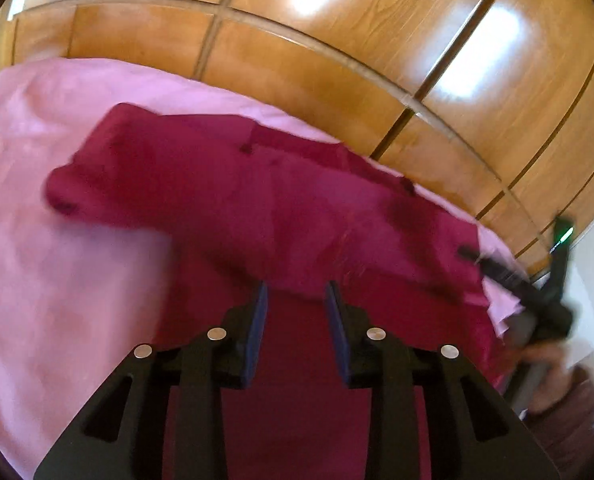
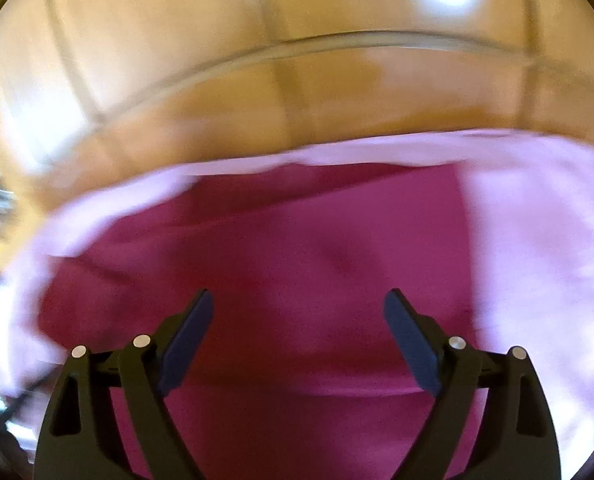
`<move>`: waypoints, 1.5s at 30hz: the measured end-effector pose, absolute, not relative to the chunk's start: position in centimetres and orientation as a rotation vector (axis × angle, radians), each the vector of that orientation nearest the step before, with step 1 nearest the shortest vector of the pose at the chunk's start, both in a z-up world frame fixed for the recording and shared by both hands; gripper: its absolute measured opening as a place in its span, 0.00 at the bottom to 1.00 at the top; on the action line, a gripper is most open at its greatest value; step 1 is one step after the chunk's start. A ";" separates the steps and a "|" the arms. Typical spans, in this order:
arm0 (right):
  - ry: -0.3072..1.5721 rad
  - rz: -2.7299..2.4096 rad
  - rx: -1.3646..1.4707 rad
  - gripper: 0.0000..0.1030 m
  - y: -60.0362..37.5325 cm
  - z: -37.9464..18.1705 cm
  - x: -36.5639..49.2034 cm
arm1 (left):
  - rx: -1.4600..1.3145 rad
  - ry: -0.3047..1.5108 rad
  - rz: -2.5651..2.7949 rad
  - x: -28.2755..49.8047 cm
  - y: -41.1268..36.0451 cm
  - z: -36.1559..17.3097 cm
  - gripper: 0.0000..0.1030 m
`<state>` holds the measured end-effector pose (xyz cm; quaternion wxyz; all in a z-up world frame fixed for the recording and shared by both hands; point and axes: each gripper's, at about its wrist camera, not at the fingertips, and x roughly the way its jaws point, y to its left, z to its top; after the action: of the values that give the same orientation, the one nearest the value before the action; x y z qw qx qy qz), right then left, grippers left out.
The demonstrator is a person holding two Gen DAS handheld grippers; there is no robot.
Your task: Fold small clothes
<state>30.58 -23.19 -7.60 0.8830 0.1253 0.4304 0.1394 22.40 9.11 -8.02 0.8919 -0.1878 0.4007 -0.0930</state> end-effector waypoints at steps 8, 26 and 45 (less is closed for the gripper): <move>1.079 0.590 0.306 0.44 -10.6 -9.4 30.8 | -0.432 0.891 -0.151 21.8 10.7 -11.6 0.28; 0.790 0.373 0.210 0.05 -21.9 2.2 31.2 | -0.441 0.862 -0.164 21.1 11.4 -12.5 0.28; 0.993 0.052 0.367 0.49 -34.5 -9.5 33.0 | -0.294 0.896 -0.139 22.2 10.0 -8.1 0.28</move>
<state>32.95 -34.49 -9.54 0.8629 0.1748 0.4735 0.0249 22.18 10.00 -8.15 0.8886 -0.1415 0.4311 -0.0671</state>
